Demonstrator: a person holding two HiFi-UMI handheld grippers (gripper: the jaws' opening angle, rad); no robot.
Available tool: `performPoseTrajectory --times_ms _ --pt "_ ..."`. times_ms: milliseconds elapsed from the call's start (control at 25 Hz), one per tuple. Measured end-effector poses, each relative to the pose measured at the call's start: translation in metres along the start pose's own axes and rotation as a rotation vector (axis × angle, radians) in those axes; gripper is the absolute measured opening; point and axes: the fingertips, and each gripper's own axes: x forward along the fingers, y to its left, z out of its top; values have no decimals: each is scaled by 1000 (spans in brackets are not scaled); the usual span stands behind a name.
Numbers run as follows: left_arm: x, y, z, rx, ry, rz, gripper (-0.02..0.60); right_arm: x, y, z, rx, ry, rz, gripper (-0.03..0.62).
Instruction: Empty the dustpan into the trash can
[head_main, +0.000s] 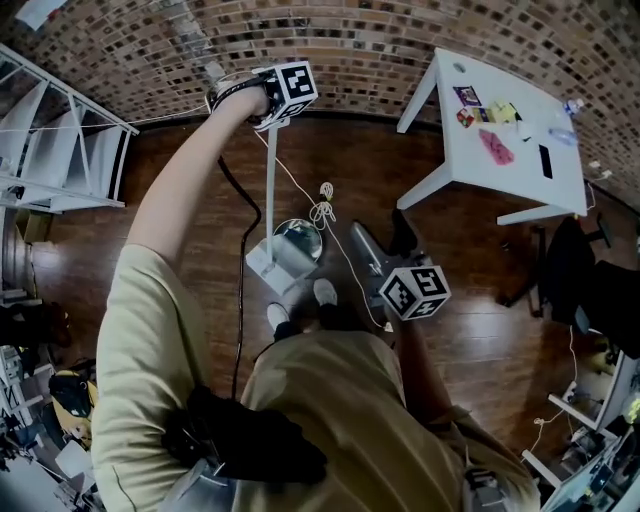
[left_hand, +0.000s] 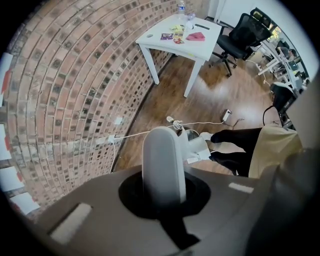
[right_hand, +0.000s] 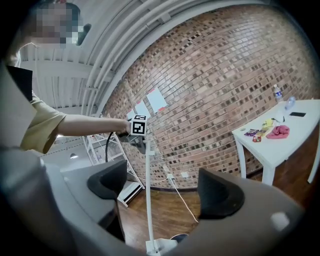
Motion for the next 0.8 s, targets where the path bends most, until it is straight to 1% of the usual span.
performPoseTrajectory --times_ms 80,200,280,400,640,680,800 --pt "-1 -8 -20 -2 -10 -5 2 6 4 -4 -1 8 20 431" --pt "-4 -25 -49 -16 -46 -36 2 16 13 -8 -3 24 58 431" --pt "-5 -36 -69 -14 -74 -28 2 23 22 -8 -11 26 82 431" --pt "-1 -53 -106 -22 -122 4 2 38 43 -13 -29 42 128 431" --pt "-4 -99 -173 -53 -230 -16 2 62 90 -27 -58 78 221 431" --pt "-6 -108 -183 -59 -258 -30 2 66 100 -29 -66 83 237 431" --pt "-14 -134 -207 -79 -353 -110 2 75 128 -34 -85 96 274 431"
